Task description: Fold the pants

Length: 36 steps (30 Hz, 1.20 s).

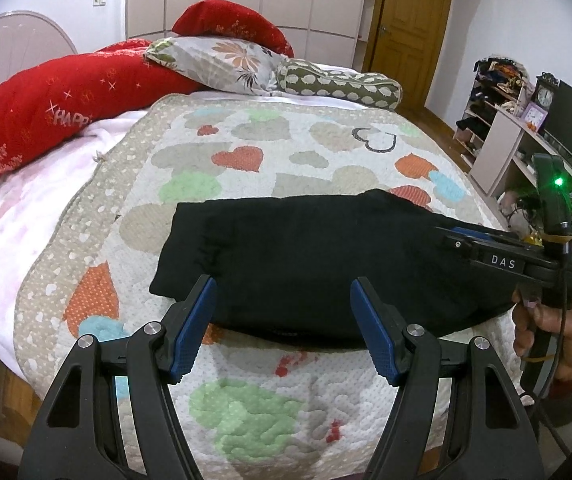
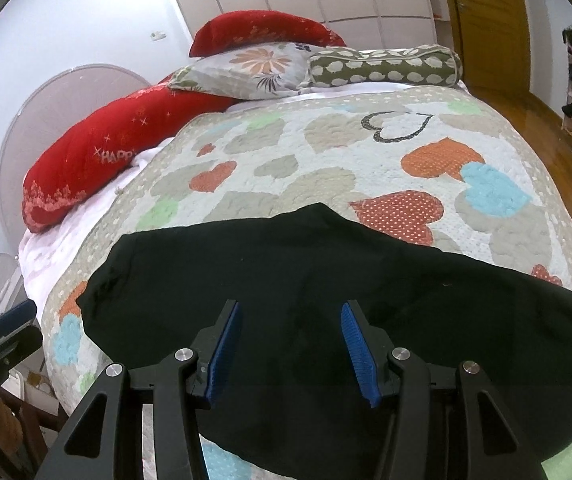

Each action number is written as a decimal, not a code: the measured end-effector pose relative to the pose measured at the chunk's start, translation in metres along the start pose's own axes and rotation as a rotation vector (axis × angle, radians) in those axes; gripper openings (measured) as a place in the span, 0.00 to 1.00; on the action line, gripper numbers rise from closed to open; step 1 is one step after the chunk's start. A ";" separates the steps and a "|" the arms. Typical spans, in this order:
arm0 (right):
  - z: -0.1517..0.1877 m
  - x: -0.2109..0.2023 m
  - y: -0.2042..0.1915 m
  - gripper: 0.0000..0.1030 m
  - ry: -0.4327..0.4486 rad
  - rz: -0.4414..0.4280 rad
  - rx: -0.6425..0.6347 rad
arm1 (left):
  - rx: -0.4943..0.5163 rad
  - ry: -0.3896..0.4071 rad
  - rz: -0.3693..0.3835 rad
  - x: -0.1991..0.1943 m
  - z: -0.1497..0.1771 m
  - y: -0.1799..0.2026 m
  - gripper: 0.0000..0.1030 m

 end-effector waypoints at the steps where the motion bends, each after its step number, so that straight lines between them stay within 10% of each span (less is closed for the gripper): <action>1: 0.000 0.000 0.000 0.49 0.000 0.002 -0.003 | 0.000 0.000 0.002 0.001 0.000 0.001 0.68; 26: -0.005 0.005 -0.008 0.49 0.002 0.014 -0.028 | -0.020 -0.028 0.034 0.010 -0.002 -0.001 0.68; 36: 0.026 -0.034 0.052 0.50 0.023 0.094 0.035 | -0.037 -0.080 0.134 0.056 -0.012 0.031 0.68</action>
Point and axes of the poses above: each gripper's, at about its wrist camera, not at the fingertips, and x roughly the way its jaws point, y to its right, z to its underside, the point moved 8 cm from there along x, roughly the way its jaws point, and after that the axes turned 5 degrees about x, right-handed, at the moved point
